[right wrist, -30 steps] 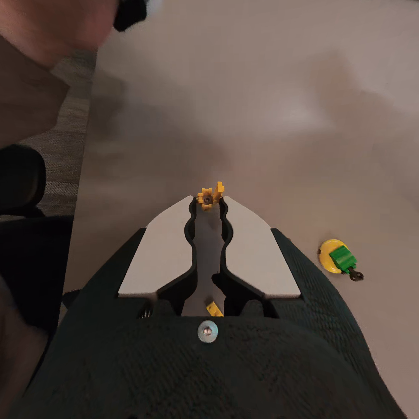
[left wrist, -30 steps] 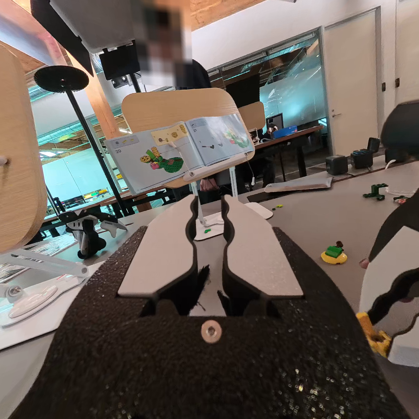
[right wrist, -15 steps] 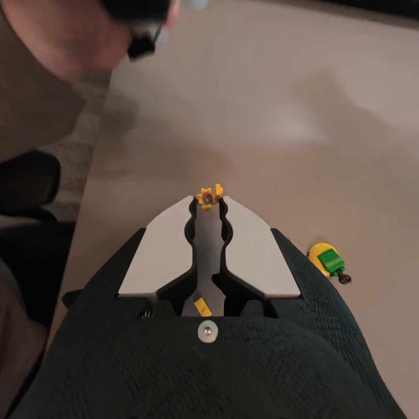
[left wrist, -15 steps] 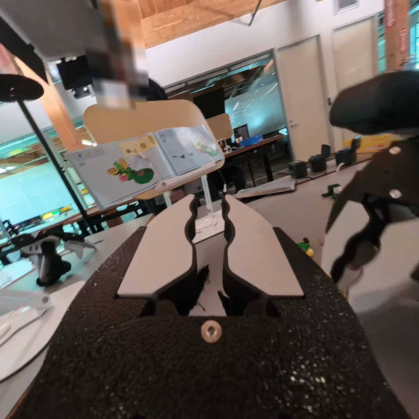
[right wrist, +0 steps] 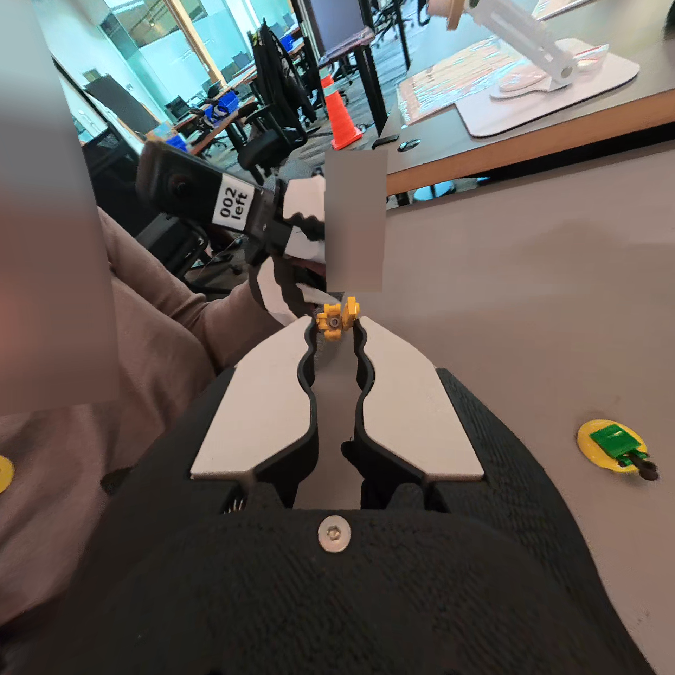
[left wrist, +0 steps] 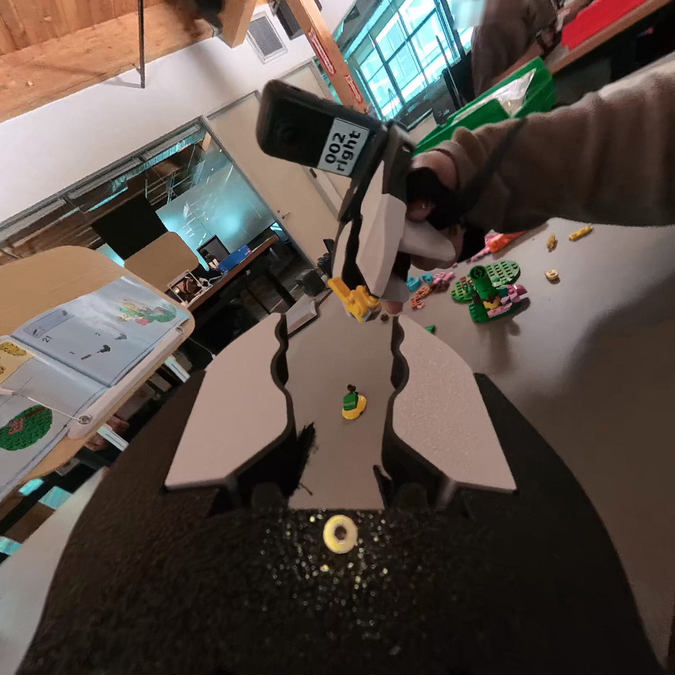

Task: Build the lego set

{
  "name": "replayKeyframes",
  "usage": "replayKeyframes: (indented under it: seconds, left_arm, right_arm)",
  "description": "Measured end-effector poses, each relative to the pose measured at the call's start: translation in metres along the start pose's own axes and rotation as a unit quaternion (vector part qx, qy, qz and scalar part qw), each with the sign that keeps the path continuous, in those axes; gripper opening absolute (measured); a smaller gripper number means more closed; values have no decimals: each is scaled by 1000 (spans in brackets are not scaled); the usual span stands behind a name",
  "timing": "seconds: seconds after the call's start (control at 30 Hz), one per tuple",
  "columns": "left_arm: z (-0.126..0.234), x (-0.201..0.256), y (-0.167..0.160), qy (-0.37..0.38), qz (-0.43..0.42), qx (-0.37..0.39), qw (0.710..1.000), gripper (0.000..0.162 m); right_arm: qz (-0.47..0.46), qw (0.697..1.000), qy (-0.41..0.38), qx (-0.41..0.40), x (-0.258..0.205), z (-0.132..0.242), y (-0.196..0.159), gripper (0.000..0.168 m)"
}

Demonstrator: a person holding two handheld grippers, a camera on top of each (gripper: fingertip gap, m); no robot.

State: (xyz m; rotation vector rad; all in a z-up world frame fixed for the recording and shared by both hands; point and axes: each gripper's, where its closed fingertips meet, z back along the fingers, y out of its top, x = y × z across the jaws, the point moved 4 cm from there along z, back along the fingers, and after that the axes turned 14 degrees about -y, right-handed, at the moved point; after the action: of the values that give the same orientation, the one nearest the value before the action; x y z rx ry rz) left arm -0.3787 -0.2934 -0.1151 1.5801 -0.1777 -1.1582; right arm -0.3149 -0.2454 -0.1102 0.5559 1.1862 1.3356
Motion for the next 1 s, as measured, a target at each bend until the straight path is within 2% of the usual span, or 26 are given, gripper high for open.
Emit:
replayKeyframes:
  seconds: [0.13,0.23,0.47,0.73,1.0]
  left_arm:
    - [-16,9,7,4,-66,-18,998,43]
    - [-25,15,17,8,-104,-2,995,38]
    - [-36,25,27,-12,-131,13,991,20]
    - [-40,29,24,-38,-120,1,992,22]
    - [-38,30,22,-48,-127,-18,991,19]
  right_arm:
    - [-16,998,46,-41,-6,2,-1,17]
    - [-13,994,75,-79,-9,6,-3,17]
    - [-9,984,120,-127,-9,22,-1,17]
    - [9,973,131,-191,-9,28,-6,16]
    - [18,973,113,-201,-10,25,-6,17]
